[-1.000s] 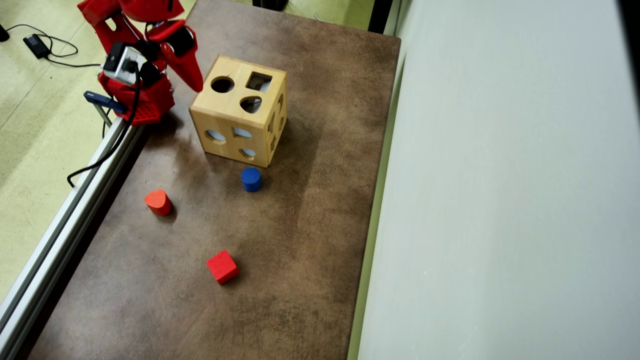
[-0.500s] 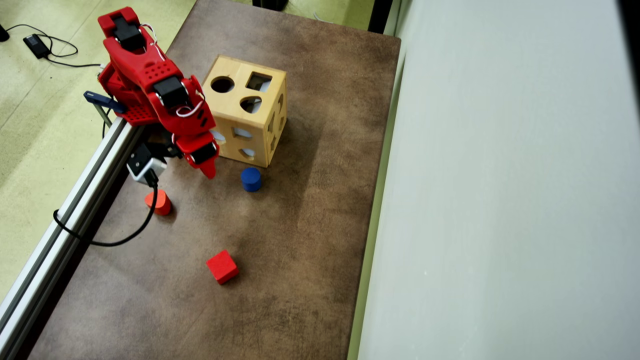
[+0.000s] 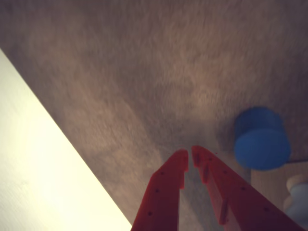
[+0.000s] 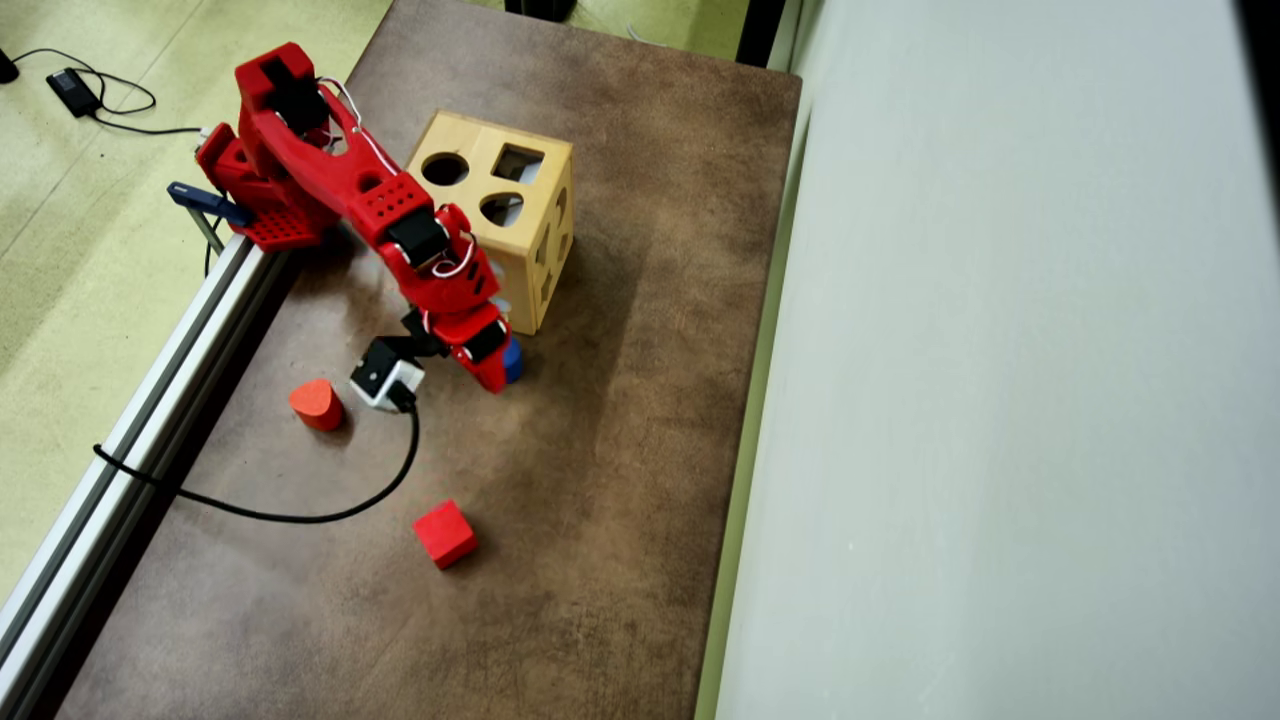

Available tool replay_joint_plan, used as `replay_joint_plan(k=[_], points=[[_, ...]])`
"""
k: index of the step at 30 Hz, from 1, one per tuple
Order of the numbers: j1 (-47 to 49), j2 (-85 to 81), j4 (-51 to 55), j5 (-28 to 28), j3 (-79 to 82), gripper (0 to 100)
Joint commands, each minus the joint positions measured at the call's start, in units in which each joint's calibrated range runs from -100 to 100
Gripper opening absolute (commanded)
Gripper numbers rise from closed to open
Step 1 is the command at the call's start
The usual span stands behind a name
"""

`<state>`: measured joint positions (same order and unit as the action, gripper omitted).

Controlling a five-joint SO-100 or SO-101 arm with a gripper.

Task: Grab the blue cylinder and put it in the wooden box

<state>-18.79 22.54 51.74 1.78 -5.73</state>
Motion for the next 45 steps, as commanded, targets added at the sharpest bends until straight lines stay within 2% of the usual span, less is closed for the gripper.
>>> replay_joint_plan(k=[1,12,20,38,45], points=[[2.6,-0.6,-0.3,0.3,-2.2,2],[4.6,5.1,0.1,0.3,-1.6,2],[6.5,4.4,11.2,0.3,-2.4,2],[6.1,4.1,11.6,0.3,-1.5,2],[2.2,4.2,11.6,0.3,-1.9,2]])
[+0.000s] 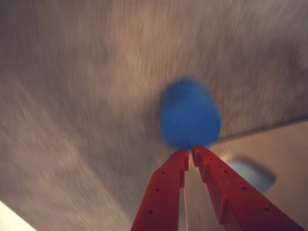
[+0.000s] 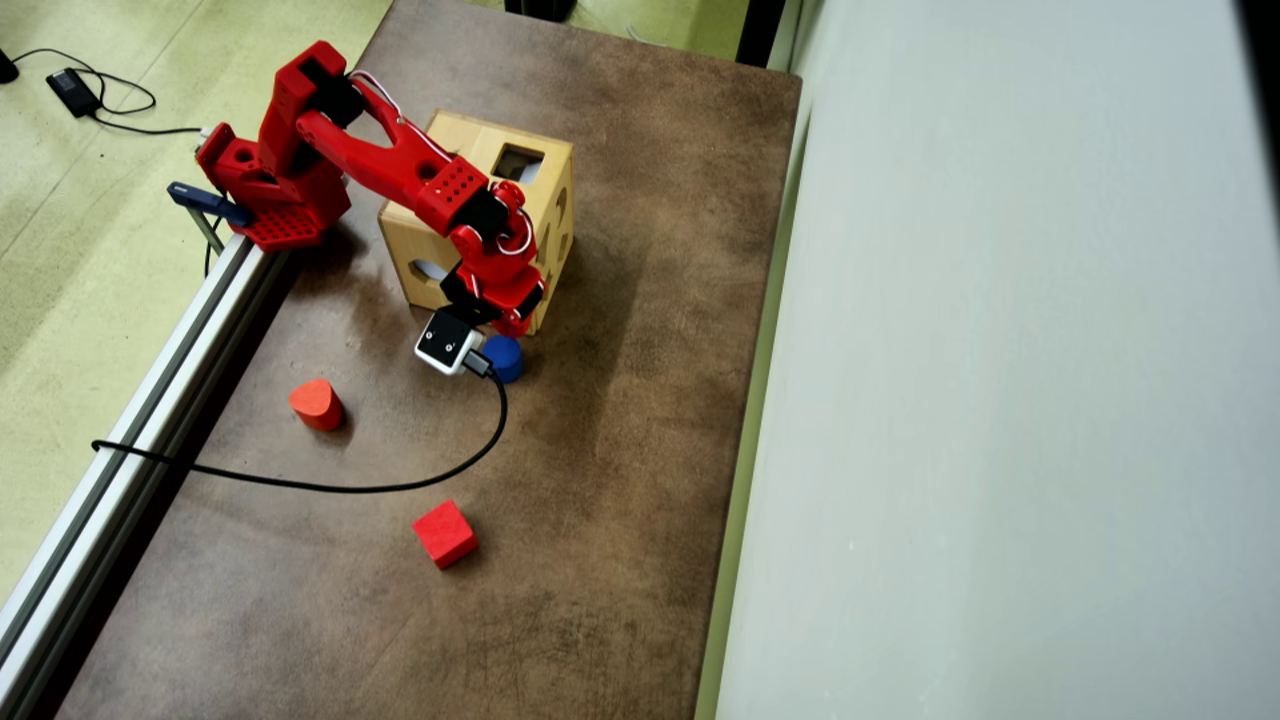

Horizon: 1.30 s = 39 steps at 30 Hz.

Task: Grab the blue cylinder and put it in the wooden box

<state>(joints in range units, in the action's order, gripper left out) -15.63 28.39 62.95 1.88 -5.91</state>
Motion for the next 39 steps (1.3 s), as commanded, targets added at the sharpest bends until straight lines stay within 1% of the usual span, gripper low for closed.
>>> replay_joint_plan(k=[1,20,24,27,33,36,39], points=[[-1.2,-1.7,0.4,0.2,-1.6,2],[-1.2,-2.0,0.5,0.3,-2.1,3],[-1.2,-3.9,3.8,0.3,-2.3,4],[-1.7,-4.4,4.7,0.2,-2.3,10],[-2.1,-4.5,4.9,0.2,-2.3,28],[-2.1,-4.1,4.9,0.2,-2.2,32],[-2.1,-3.5,4.9,0.2,-2.2,33]])
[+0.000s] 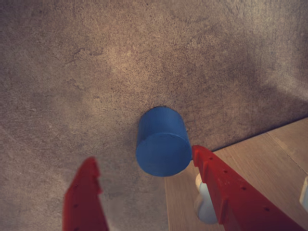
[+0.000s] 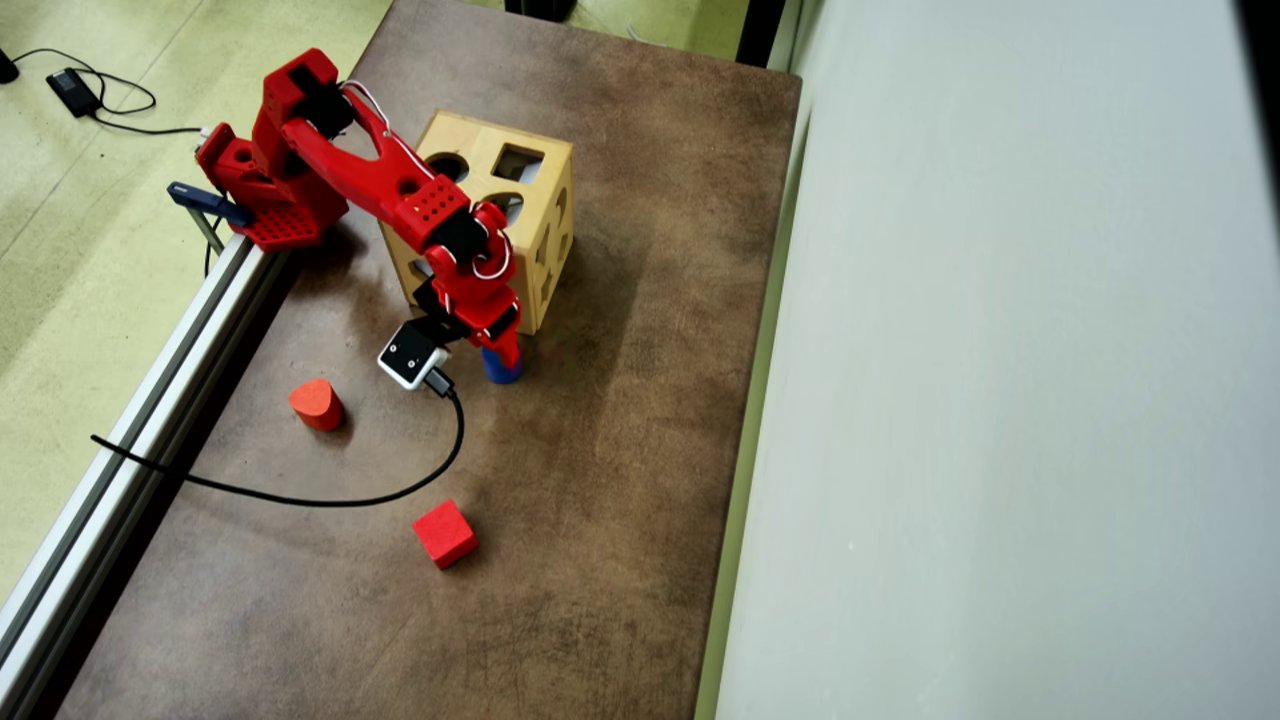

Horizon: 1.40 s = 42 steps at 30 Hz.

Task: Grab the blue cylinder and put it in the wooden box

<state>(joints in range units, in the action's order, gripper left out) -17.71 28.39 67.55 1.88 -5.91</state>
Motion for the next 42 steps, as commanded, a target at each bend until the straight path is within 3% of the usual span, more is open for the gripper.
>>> replay_joint_plan(k=[1,42], points=[[0.0,-3.5,0.3,0.2,-2.2,33],[1.0,2.0,1.5,0.2,-2.3,37]])
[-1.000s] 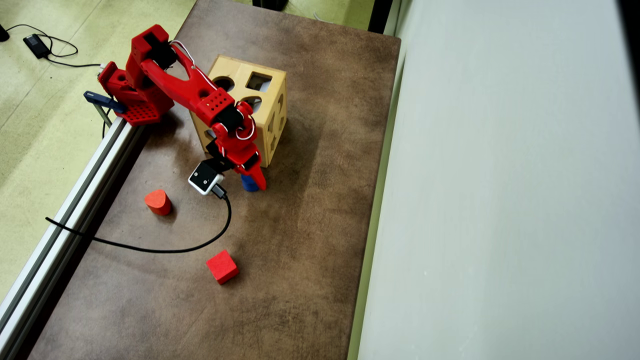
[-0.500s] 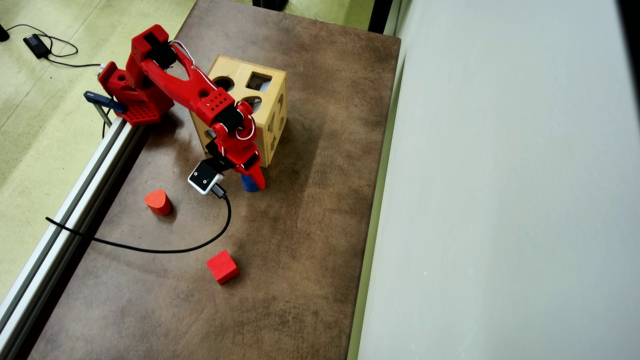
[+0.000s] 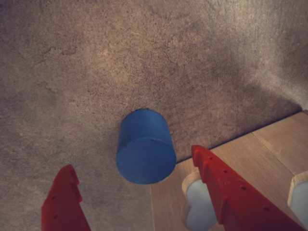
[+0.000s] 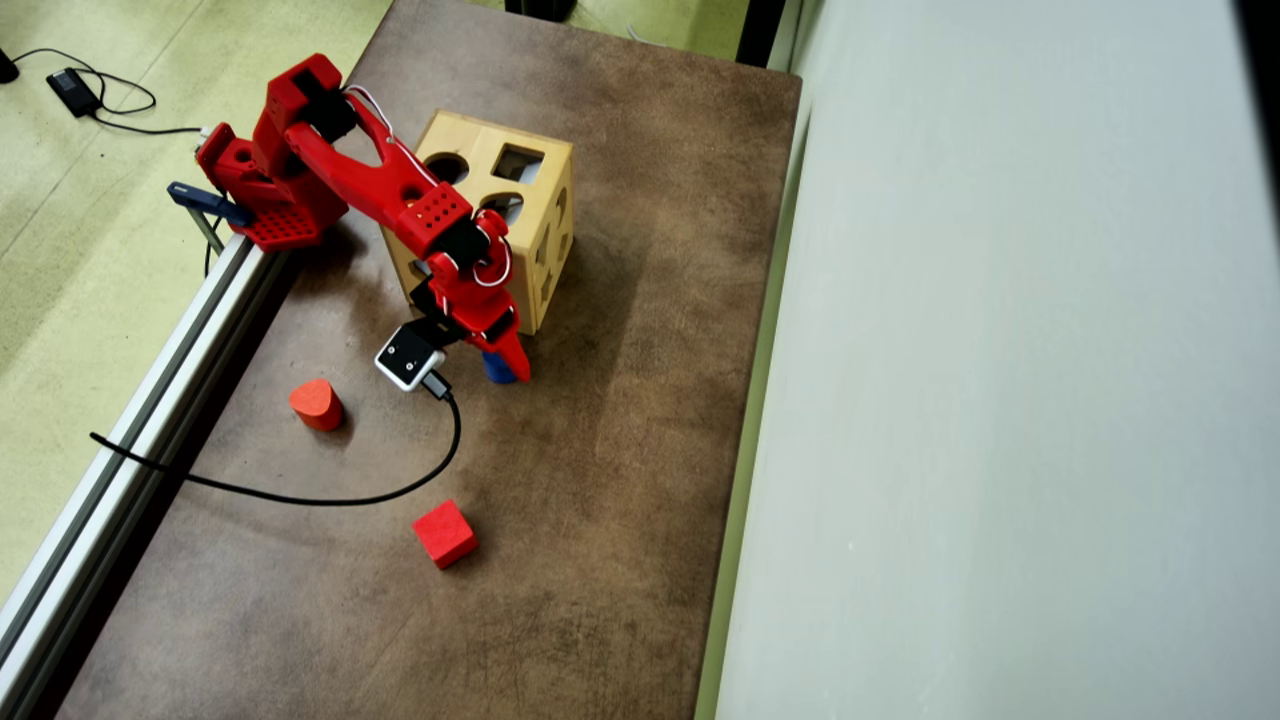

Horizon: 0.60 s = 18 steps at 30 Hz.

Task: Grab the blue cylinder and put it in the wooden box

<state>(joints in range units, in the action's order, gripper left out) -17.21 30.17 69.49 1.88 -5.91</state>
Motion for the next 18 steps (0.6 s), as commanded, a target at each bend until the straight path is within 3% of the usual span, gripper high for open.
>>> replay_joint_plan(k=[1,18], points=[[0.5,1.1,-0.5,0.2,-2.4,37],[0.6,10.0,-0.5,0.2,-10.5,36]])
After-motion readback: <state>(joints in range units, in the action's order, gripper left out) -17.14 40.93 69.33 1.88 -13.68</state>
